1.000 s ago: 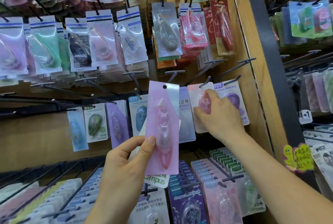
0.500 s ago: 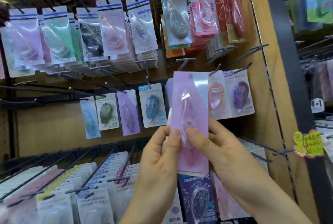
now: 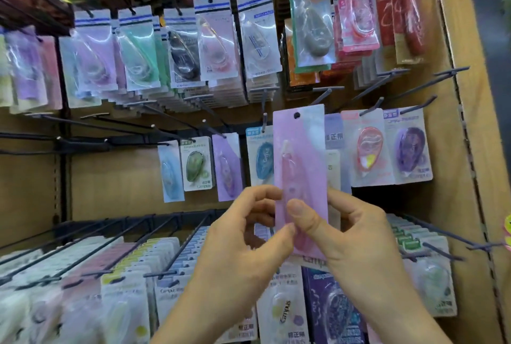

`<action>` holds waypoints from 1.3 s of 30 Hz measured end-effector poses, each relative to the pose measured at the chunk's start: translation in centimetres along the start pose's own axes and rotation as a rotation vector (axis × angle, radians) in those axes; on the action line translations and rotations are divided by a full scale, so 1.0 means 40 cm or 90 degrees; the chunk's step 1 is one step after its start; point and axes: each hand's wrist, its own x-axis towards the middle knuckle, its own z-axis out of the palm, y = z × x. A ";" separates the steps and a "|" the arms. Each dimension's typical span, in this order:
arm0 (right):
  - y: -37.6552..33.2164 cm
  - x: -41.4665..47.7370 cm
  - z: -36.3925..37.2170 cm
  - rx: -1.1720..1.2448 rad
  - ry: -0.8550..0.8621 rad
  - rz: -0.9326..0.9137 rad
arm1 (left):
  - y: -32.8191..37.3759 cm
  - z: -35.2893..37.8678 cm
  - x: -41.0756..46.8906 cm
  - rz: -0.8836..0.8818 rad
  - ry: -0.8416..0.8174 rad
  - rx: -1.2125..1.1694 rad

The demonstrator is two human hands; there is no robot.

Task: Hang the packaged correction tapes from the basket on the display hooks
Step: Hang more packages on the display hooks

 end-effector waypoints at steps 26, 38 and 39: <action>0.067 0.101 0.280 -0.249 -0.181 0.076 | -0.146 -0.426 -0.042 -0.107 0.272 0.431; 0.082 0.134 0.434 -0.188 -0.122 0.127 | -0.266 -0.625 -0.032 -0.123 0.311 0.632; 0.081 0.136 0.445 -0.182 -0.121 0.129 | -0.269 -0.630 -0.032 -0.113 0.315 0.635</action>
